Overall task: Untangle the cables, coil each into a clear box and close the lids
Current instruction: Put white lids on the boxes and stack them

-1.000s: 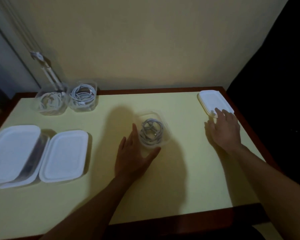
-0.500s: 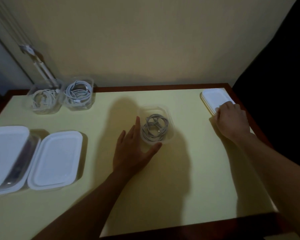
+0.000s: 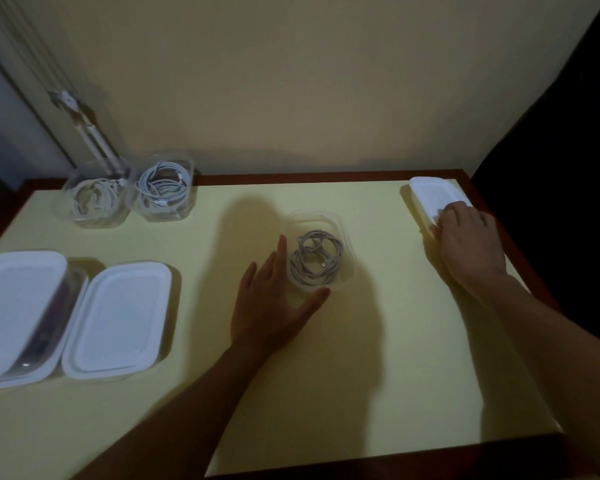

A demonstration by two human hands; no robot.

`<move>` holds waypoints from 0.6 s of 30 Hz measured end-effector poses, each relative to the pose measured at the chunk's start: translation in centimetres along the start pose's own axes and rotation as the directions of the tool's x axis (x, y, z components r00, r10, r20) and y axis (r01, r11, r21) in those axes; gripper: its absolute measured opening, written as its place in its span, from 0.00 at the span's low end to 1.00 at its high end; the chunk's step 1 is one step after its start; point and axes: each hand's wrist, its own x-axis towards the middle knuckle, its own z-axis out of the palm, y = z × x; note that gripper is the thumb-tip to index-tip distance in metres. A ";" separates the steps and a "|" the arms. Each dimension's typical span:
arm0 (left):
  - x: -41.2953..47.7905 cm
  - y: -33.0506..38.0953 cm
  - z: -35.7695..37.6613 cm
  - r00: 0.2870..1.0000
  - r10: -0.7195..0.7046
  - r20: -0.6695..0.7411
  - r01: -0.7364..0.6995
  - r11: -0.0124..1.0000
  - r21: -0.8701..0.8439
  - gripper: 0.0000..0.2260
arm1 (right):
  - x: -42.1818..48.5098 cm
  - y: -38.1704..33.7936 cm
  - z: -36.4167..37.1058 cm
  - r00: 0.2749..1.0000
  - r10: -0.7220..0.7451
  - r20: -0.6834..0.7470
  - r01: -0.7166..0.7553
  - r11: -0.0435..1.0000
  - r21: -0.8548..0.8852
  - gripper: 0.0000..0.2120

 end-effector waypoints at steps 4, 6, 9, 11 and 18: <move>0.0 0.1 -0.1 1.000 -0.006 0.007 0.006 1.000 0.005 0.50 | -0.4 -3.4 -2.5 0.994 -0.057 -0.091 0.072 0.984 0.162 0.09; 0.0 0.1 -0.1 1.000 -0.005 0.009 0.005 1.000 0.003 0.50 | -1.2 -6.3 -4.3 0.986 -0.116 -0.123 0.147 0.947 0.284 0.06; 0.0 0.2 -0.1 1.000 -0.005 0.008 0.005 1.000 0.014 0.50 | -2.3 -10.6 -6.7 0.968 -0.223 -0.119 0.252 0.869 0.426 0.05; -0.1 0.3 -0.1 1.000 -0.011 0.006 0.011 1.000 0.019 0.50 | -2.6 -13.0 -7.9 0.960 -0.276 -0.055 0.265 0.824 0.501 0.08; 0.0 0.1 -0.1 0.999 0.028 0.017 -0.029 0.998 0.053 0.44 | -3.9 -17.8 -7.7 0.886 -0.445 -0.128 0.445 0.738 0.507 0.20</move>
